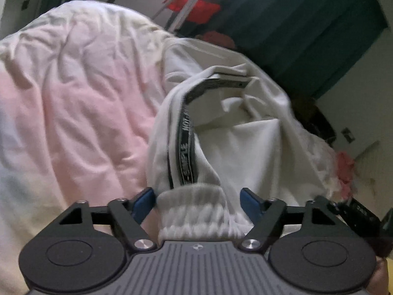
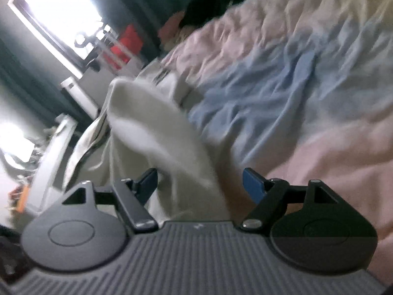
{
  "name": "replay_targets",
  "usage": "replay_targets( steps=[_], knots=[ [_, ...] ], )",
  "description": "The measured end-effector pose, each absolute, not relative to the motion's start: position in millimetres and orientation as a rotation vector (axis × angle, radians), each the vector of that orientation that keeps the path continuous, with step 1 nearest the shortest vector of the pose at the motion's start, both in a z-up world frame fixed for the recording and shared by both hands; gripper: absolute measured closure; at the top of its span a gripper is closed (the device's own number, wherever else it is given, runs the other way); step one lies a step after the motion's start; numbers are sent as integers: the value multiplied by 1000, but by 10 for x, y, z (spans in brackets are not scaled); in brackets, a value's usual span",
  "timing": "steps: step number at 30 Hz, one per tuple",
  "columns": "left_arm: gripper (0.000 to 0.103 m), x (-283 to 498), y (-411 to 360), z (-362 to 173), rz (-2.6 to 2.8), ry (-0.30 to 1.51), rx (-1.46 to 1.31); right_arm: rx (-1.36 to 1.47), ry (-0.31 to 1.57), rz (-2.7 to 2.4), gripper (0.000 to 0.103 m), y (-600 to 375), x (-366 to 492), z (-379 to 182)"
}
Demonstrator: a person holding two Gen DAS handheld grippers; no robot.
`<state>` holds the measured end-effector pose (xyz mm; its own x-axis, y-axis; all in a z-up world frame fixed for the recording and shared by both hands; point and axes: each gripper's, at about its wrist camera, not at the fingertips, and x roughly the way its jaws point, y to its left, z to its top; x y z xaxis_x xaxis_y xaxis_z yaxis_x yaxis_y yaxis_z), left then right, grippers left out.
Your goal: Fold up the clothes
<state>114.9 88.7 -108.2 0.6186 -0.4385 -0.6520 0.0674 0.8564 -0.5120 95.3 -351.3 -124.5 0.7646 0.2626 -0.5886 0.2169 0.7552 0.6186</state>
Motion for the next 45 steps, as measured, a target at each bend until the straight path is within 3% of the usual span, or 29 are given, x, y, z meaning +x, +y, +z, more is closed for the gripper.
replay_targets(
  steps=[2,3,4,7,10,11,20,23,26,36,40,41,43,45],
  knots=[
    [51,1229,922,-1142,-271,891,-483,734,767,64,25,-3418,985,-1339],
    [62,1272,953,-1164,-251,907,-493,726,780,61,36,-3367,978,-1378],
    [68,1288,986,-1146,-247,903,-505,720,786,62,40,-3317,958,-1403],
    [81,1310,1102,-1049,-227,873,-543,707,751,80,54,-3178,820,-1384],
    [84,1319,1319,-804,-186,812,-572,784,699,172,69,-3002,625,-1278],
    [84,1335,1409,-703,-169,791,-573,822,683,212,82,-2903,541,-1236],
    [87,1936,2514,415,67,578,-412,986,671,521,82,-963,512,-1033],
    [87,2186,2884,756,162,516,-336,954,692,609,82,-292,896,-962],
    [87,2539,3258,735,275,519,-264,915,723,690,82,345,1300,-927],
    [85,3370,3903,-229,388,667,-227,741,910,767,79,1160,2106,-1203],
    [74,3310,3813,-237,360,654,-214,634,915,795,74,1142,2126,-1126],
    [72,3272,3780,-197,361,644,-212,605,913,798,71,1126,2114,-1094],
    [54,3171,3688,-98,357,623,-192,555,899,797,52,1064,2033,-988],
    [48,3046,3573,14,348,602,-161,519,869,819,24,967,1892,-860]
  ],
)
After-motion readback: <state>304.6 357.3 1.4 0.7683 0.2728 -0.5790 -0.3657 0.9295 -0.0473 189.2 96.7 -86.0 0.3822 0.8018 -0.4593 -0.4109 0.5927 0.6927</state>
